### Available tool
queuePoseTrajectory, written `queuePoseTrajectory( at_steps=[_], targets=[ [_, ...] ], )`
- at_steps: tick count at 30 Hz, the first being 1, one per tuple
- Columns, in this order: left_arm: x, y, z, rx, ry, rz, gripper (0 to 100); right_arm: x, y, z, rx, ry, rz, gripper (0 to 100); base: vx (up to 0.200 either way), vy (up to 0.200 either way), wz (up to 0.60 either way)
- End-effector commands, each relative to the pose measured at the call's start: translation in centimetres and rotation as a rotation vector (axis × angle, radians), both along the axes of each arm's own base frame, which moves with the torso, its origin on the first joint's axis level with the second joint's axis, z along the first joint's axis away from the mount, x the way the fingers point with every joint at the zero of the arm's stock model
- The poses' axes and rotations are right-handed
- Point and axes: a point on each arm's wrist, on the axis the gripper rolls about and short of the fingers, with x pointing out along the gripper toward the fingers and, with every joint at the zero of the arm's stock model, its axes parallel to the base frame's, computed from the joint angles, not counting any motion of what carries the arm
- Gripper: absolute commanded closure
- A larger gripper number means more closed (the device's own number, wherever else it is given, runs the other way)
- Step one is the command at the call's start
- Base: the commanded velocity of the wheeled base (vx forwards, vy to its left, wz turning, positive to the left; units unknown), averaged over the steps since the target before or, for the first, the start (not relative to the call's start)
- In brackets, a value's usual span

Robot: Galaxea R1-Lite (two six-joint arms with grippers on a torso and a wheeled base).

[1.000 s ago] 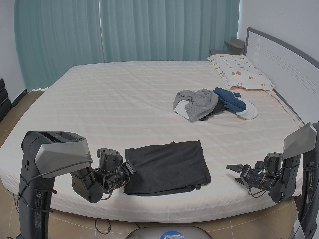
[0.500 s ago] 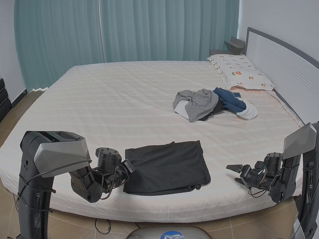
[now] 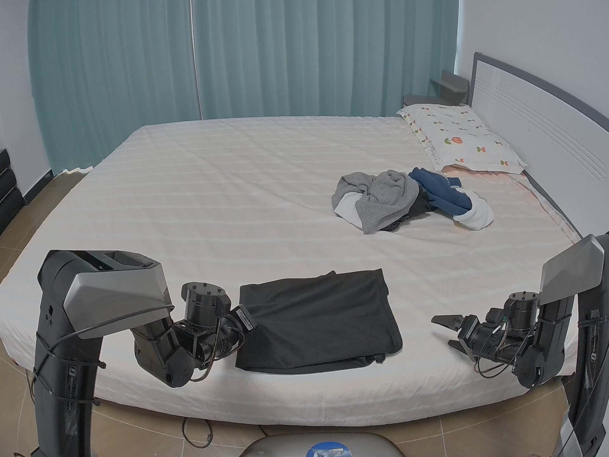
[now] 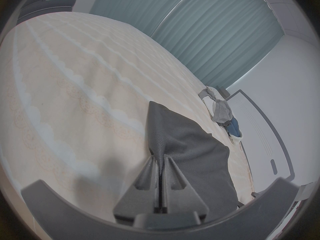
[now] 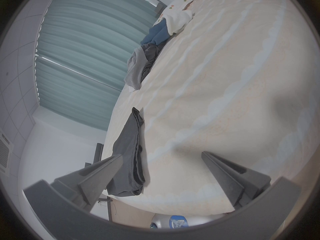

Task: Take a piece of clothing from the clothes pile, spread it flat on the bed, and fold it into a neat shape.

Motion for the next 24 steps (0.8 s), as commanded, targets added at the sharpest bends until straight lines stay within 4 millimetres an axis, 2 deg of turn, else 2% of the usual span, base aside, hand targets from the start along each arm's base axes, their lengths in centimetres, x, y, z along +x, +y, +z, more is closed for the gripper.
queuePoseTrajectory(
  at_steps=[1, 10, 16, 24],
  targets=[
    [0.1, 0.2, 0.0, 0.000, 0.000, 0.006, 100, 0.1, 0.0, 0.1, 0.002, -0.016, 0.001, 0, 0.000, 0.200, 0.00],
    [-0.1, 0.7, -0.1, 0.007, 0.009, 0.022, 100, 0.2, 0.0, 0.2, 0.003, -0.018, -0.003, 0, 0.000, 0.200, 0.00],
    [0.0, 0.9, -0.2, 0.022, 0.006, 0.051, 100, 0.2, -0.1, 1.2, 0.017, -0.045, -0.011, 0, 0.000, 0.200, 0.00],
    [-0.2, 1.6, -0.3, 0.030, 0.018, 0.070, 100, 0.0, 0.0, 1.0, 0.027, -0.025, -0.014, 0, 0.000, 0.200, 0.00]
  ],
)
